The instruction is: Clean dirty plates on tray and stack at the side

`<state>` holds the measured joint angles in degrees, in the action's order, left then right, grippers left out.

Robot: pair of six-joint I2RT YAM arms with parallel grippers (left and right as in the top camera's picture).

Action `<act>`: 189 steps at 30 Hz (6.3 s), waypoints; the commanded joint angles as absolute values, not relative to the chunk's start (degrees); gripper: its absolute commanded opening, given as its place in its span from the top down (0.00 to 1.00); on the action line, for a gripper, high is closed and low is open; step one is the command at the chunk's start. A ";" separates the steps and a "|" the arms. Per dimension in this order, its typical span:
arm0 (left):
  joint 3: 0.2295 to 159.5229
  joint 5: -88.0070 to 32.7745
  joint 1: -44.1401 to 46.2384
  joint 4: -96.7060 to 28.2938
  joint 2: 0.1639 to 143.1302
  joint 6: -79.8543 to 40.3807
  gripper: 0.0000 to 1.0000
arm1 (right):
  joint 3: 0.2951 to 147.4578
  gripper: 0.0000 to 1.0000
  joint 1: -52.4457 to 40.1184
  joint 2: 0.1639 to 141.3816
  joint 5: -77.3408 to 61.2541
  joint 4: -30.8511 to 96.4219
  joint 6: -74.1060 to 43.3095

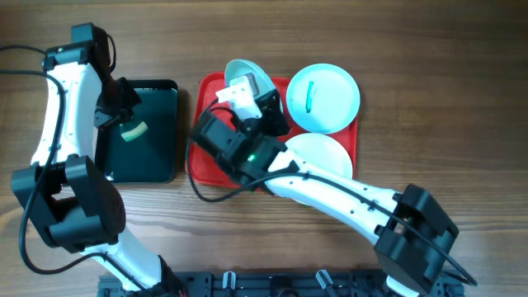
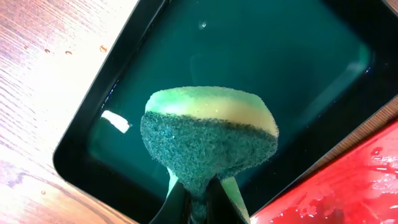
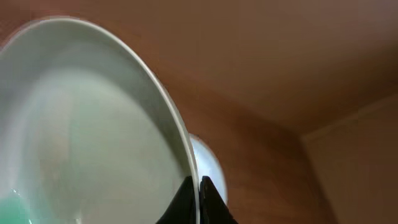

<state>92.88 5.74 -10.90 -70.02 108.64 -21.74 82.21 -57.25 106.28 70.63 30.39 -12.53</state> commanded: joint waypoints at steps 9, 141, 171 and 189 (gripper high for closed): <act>92.47 5.61 -11.09 -69.84 108.53 -21.69 0.96 | 82.87 0.96 -59.31 105.21 69.80 24.84 -3.27; 84.31 4.32 -6.94 -63.72 93.56 -24.64 0.96 | 85.97 0.96 -53.74 110.19 76.47 38.39 -15.81; 84.31 4.32 -6.87 -64.18 93.54 -24.38 0.96 | 82.52 0.96 -3.92 91.26 -5.06 52.56 -21.26; 84.31 4.29 -6.87 -64.18 93.54 -24.38 0.96 | 50.41 0.96 22.22 91.64 9.78 22.85 -16.53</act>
<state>84.68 4.60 -6.66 -64.29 92.84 -25.56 51.99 22.22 91.66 3.46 25.54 -15.77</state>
